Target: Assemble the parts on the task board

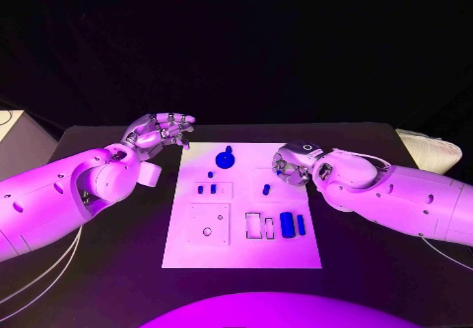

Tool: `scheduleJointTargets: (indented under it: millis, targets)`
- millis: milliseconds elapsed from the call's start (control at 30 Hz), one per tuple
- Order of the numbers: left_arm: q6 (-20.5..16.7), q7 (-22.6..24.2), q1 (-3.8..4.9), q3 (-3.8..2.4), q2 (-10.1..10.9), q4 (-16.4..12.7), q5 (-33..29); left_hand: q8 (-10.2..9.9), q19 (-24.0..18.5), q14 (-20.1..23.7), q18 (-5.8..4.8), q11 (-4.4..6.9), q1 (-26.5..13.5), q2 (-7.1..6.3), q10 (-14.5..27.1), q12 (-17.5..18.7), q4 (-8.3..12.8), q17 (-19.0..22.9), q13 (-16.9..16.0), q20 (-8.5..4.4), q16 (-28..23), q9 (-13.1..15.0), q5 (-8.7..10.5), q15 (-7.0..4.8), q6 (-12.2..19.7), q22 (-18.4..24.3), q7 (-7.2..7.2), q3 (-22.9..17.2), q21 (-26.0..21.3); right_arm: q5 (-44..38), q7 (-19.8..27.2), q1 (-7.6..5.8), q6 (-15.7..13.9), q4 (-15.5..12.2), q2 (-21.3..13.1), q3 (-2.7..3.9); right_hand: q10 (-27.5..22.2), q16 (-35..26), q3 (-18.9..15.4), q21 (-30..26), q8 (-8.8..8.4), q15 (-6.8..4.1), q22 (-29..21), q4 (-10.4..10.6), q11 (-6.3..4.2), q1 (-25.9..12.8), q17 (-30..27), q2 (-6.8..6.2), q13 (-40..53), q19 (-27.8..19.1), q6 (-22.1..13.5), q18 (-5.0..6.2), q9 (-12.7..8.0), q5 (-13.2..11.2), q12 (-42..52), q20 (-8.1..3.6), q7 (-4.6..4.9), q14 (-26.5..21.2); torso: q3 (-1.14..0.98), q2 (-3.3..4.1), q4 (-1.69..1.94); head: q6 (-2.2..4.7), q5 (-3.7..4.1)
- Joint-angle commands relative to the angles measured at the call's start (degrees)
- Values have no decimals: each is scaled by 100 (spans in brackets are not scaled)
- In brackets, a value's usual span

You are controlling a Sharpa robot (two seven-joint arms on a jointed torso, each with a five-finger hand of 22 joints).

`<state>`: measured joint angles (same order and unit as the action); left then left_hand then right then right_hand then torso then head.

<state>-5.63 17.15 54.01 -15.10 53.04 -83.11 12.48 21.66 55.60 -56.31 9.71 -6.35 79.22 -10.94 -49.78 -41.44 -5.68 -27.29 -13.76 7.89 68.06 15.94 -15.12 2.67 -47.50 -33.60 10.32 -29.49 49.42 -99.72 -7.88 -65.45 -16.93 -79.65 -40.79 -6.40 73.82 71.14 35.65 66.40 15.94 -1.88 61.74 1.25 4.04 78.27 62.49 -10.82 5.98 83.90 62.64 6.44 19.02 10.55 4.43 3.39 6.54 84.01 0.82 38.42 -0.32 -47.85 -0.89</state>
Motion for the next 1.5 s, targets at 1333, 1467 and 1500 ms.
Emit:
scheduleJointTargets:
  millis: [1333,1467,1500]
  targets:
    - [129,-49,-28,-7,-121,103,90,21,45,43,88,-31,108,-7,80,55,69,7,30,-6,-39,-14,-2,-9,37,16,33,5,-23,434,209,194,-1369,-1598,-484,138,285,144,115,220,100,-67,240,-138,-184,6,108,76,163,41,34,-148,101,48,-6,-42,-9,174,3,-11,-1,52,-238]
    - [127,-45,-34,-7,-143,92,90,21,45,43,88,-31,108,-7,80,55,69,7,30,-6,-39,-14,-2,-9,37,16,33,5,-23,342,221,308,-1321,-1682,-285,109,284,144,118,214,101,-67,233,-141,-184,5,106,76,164,39,33,-147,103,50,-8,-42,-8,173,12,-7,5,35,-329]
    - [127,-45,-35,-7,-148,91,90,21,45,43,88,-31,108,-7,80,55,69,7,30,-6,-39,-14,-2,-9,37,16,33,5,-23,309,218,335,-1300,-1683,-231,98,284,144,118,214,101,-67,233,-141,-184,5,106,76,164,39,33,-147,103,50,-8,-42,-8,173,13,-7,7,20,-370]
